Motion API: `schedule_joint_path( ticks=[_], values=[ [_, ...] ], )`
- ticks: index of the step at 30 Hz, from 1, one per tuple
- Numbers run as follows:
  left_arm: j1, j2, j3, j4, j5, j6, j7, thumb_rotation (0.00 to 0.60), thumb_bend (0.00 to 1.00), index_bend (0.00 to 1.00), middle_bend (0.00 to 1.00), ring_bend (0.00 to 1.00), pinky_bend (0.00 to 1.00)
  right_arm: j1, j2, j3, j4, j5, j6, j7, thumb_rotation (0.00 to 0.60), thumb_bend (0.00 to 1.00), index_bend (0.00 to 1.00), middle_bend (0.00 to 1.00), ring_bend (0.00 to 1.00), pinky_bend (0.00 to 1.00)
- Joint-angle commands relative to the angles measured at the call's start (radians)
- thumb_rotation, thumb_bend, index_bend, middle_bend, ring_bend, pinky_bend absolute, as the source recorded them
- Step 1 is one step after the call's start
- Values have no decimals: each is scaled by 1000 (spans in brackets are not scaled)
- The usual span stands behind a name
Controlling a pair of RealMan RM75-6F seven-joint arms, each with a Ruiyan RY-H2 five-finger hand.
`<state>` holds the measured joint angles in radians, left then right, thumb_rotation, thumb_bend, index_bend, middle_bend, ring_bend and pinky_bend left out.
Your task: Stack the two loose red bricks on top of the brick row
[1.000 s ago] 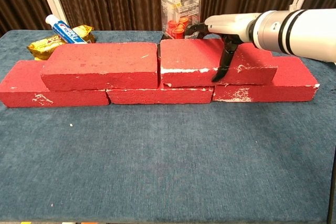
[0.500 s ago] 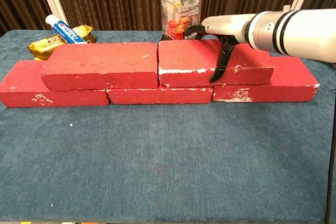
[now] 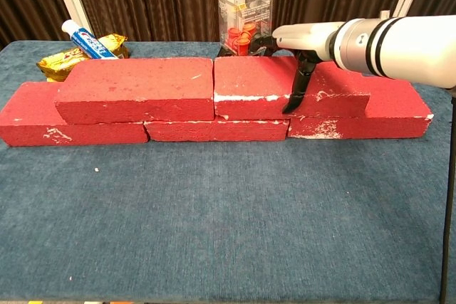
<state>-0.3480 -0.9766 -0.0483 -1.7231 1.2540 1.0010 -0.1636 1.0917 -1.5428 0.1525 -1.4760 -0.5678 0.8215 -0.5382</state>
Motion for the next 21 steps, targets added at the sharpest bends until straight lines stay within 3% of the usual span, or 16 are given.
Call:
schedule_joint_path(
  ticks=[1, 21],
  values=[
    [0, 0, 0, 1, 0, -2, -1, 600, 0, 0, 0, 0, 0, 1, 0, -1, 0, 1, 0, -1, 600, 0, 0, 268, 0, 0],
    [-3, 1, 3, 6, -6, -20, -9, 600, 0, 0, 0, 0, 0, 7, 0, -4, -8, 31, 7, -1, 600, 0, 0, 256, 0, 0]
  ],
)
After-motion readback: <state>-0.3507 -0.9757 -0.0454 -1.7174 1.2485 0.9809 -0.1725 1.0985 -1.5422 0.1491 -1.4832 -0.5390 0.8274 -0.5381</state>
